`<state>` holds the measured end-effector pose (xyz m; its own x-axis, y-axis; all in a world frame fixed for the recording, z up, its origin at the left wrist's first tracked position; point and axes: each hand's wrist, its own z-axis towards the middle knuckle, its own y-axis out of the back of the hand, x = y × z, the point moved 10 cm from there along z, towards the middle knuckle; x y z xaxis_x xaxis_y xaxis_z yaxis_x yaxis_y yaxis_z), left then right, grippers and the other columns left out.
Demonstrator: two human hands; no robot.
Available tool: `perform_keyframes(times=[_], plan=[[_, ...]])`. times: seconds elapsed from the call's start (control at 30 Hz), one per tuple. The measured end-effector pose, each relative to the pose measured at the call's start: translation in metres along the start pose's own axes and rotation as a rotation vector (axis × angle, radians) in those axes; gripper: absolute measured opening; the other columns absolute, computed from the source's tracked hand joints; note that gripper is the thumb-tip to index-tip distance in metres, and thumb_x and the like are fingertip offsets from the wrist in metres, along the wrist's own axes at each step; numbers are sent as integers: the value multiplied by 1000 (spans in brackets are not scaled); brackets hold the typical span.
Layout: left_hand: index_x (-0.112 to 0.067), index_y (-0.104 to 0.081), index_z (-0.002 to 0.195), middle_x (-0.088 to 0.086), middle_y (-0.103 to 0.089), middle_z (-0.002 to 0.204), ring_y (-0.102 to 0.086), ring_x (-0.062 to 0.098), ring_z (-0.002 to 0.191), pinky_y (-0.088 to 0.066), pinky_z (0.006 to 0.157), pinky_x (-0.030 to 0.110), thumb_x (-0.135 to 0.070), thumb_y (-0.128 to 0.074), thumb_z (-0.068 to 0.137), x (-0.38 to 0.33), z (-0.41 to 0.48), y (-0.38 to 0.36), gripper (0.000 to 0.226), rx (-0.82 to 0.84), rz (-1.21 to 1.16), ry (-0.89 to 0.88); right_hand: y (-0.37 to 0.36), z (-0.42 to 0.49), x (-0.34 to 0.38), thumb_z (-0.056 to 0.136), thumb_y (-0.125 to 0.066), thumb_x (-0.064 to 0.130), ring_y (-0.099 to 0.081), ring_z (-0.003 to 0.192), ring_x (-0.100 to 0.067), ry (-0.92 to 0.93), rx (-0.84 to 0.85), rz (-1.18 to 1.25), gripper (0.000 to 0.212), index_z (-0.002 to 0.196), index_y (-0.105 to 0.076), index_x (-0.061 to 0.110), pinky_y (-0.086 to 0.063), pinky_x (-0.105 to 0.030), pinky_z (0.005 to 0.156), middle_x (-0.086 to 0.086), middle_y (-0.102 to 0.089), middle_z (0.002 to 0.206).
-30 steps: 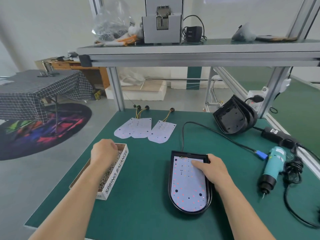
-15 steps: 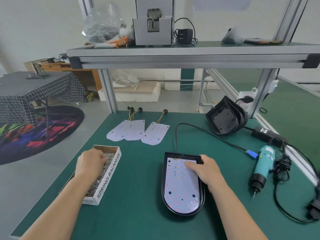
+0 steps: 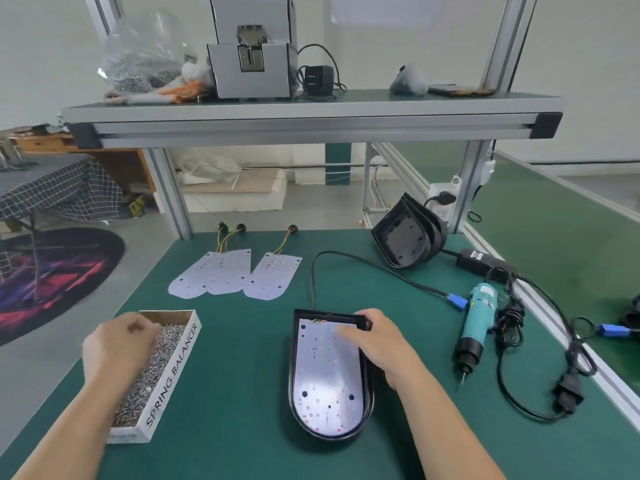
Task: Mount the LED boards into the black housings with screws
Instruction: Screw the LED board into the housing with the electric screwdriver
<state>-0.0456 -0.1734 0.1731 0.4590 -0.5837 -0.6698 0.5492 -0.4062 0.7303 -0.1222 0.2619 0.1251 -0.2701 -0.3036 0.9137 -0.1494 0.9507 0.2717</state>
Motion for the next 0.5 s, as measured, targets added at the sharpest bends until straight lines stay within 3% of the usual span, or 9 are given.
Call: perform_keyframes(times=[0.1, 0.2, 0.27, 0.37, 0.5], plan=[[-3, -68, 90, 13, -68, 83, -60, 17, 63, -54, 48, 20, -8, -65, 92, 8, -6, -22, 6, 154, -756, 334, 44, -7, 7, 89, -71, 42, -59, 108, -13, 111, -210, -73, 37, 118, -62, 20, -47, -31, 93, 7, -60, 117], [0, -61, 91, 8, -60, 88, -60, 5, 70, -50, 53, 5, -6, -57, 97, -19, -31, -50, 9, 381, -1337, 585, 122, -27, 16, 92, -66, 43, -55, 116, -27, 178, -600, -385, 42, 123, -63, 16, -44, -39, 100, -8, -57, 125], [-4, -63, 89, 4, -61, 84, -58, 4, 71, -49, 55, 5, -8, -60, 91, -44, -52, -58, 6, 515, -1486, 657, 164, -32, 7, 93, -63, 44, -51, 118, -37, 58, -711, -591, 45, 126, -59, 14, -44, -44, 95, -15, -52, 128], [-5, -66, 85, 4, -62, 77, -60, 5, 61, -48, 54, 6, -10, -65, 79, -88, -95, -74, 8, 744, -1573, 724, 184, -20, -25, 91, -65, 49, -56, 110, -38, -215, -576, -799, 59, 133, -44, 11, -44, -41, 81, -19, -50, 126], [2, -69, 73, 8, -60, 76, -60, 12, 57, -49, 47, 12, -4, -66, 75, -141, -154, -97, 7, 962, -1581, 811, 200, -5, -35, 80, -75, 37, -59, 106, -38, -252, -570, -723, 76, 135, -32, 6, -44, -38, 77, -20, -60, 117]])
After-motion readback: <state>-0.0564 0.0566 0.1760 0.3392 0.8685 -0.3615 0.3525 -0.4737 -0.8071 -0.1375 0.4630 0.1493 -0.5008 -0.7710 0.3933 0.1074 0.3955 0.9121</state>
